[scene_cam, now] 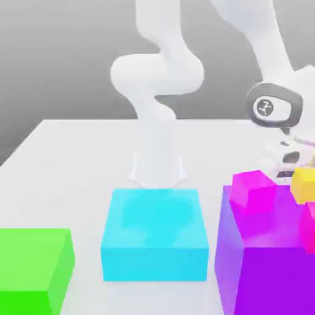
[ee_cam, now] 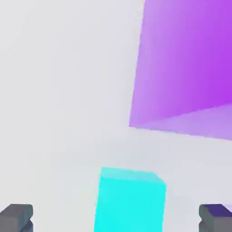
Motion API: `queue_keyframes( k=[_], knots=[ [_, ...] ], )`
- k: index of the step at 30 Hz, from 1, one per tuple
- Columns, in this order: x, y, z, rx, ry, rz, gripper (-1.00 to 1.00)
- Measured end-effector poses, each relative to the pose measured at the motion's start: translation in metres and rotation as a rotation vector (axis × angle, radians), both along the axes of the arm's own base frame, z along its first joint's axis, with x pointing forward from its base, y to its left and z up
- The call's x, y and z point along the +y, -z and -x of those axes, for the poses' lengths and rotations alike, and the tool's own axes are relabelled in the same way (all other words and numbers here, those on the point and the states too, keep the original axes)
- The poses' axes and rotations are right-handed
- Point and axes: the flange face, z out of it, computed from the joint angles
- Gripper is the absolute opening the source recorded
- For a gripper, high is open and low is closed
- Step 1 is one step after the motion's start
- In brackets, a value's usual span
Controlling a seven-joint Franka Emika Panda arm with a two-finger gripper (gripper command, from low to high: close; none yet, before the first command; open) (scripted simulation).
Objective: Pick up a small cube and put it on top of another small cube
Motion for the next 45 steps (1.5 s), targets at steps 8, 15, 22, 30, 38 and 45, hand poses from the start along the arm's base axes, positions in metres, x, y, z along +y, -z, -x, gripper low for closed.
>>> queue_keyframes(
  k=[8,15,22,30,38,45],
  knots=[
    [-0.001,0.048,0.002,0.012,0.017,-0.01,0.0],
    [-0.003,0.064,0.002,0.009,0.014,-0.002,-1.0],
    [0.0,0.043,0.001,0.011,0.017,-0.013,-1.0],
    [0.004,0.001,0.009,0.008,-0.005,0.003,-1.0],
    [0.085,-0.056,0.024,-0.007,-0.286,0.108,-1.0],
    [0.087,-0.136,-0.064,0.017,-0.354,0.121,-1.0]
  ],
)
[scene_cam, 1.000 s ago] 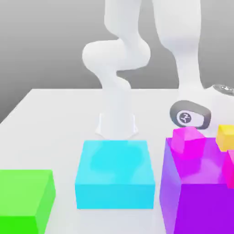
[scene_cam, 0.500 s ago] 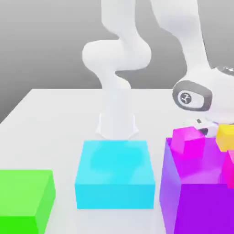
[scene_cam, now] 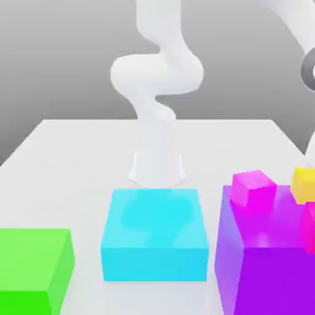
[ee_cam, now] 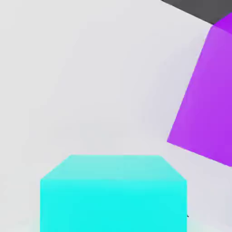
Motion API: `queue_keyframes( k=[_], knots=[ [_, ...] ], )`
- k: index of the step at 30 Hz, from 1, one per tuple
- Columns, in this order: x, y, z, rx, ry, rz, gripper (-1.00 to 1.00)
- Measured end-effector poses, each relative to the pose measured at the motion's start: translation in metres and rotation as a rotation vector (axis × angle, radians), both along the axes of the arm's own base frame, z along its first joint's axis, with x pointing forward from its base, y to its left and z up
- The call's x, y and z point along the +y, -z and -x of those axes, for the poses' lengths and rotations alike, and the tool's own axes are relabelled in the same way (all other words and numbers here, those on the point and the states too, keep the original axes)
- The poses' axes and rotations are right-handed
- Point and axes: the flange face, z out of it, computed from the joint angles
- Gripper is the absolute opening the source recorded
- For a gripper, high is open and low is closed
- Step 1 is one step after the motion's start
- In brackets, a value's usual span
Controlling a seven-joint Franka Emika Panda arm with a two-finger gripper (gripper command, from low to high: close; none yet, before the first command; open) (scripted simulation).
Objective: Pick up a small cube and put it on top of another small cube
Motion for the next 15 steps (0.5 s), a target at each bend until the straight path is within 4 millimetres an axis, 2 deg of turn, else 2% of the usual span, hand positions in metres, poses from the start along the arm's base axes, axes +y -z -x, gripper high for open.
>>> queue_keyframes(
  k=[3,4,9,10,11,13,14,15],
  knots=[
    [-0.021,-0.039,-0.046,0.017,-0.004,-0.018,-1.0],
    [-0.034,-0.052,-0.064,0.021,0.003,-0.029,-1.0],
    [-0.127,-0.115,-0.15,0.014,0.061,-0.104,-1.0],
    [-0.134,-0.12,-0.156,0.013,0.052,-0.113,-1.0],
    [-0.136,-0.114,-0.158,0.013,0.044,-0.118,-1.0],
    [-0.137,-0.086,-0.16,0.013,0.038,-0.121,-1.0],
    [-0.137,-0.076,-0.159,0.012,0.036,-0.122,1.0],
    [-0.137,-0.076,-0.159,0.013,0.036,-0.122,1.0]
  ],
)
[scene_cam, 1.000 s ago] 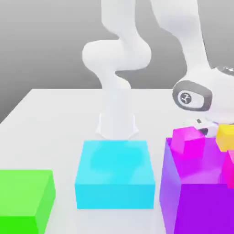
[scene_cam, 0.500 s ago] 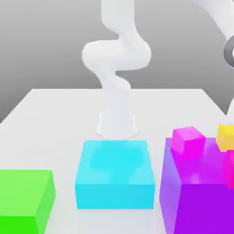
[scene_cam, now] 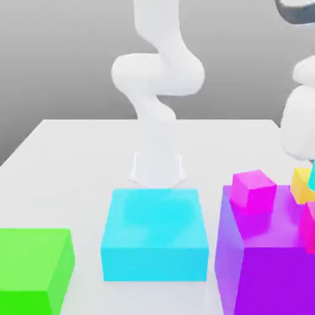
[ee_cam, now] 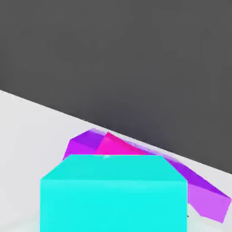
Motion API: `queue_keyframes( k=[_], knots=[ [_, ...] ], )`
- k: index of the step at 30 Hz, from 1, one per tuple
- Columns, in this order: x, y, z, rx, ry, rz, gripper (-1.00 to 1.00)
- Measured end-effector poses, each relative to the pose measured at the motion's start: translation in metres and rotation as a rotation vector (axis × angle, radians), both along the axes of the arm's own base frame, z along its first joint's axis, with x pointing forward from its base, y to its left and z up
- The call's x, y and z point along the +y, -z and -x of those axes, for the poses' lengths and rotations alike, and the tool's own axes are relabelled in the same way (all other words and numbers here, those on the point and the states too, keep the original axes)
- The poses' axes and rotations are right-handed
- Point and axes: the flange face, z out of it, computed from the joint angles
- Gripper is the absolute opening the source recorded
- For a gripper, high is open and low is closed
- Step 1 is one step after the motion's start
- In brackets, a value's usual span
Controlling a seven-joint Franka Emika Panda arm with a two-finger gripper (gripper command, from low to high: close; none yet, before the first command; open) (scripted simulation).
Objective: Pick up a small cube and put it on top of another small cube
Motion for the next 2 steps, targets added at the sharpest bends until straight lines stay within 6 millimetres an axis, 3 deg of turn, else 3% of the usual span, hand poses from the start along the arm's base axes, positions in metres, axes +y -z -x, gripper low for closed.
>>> queue_keyframes(
  k=[2],
  knots=[
    [0.0,0.0,0.0,0.0,0.0,0.0,1.0]
  ],
)
